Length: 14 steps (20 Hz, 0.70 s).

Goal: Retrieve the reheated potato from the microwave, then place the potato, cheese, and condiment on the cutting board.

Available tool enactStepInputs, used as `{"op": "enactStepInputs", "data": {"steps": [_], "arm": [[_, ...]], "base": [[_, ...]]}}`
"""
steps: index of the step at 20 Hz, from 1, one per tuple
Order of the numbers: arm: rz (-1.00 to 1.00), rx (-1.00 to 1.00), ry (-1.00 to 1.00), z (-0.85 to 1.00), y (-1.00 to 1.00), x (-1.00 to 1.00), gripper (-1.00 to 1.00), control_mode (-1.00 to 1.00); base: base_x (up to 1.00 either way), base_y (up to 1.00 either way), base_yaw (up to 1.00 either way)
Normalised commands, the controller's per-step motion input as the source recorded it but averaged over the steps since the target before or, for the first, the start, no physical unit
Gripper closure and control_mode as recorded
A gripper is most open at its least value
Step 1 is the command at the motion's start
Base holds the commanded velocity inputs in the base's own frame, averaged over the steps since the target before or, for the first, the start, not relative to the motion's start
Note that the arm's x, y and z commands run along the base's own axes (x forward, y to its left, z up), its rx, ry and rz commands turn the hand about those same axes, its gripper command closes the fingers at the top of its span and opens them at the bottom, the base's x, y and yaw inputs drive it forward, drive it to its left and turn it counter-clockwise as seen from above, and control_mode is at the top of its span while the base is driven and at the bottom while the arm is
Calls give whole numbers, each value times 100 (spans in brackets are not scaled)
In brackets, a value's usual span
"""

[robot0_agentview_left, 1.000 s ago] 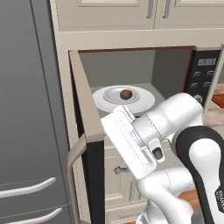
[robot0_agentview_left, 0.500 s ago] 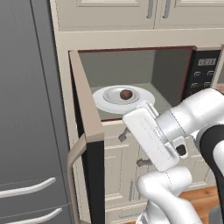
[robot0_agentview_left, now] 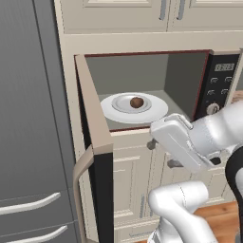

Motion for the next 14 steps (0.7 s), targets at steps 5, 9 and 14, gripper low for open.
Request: {"op": "enactStepInputs", "data": {"steps": [5, 9, 14], "arm": [[0, -26, -51, -1, -29, 16, -100, -100], [-8, -20, -31, 1, -31, 37, -100, -100], [-5, -9, 0, 9, -39, 42, -100, -100]], "base": [[0, 0, 0], [0, 0, 0], [0, 0, 0]]}}
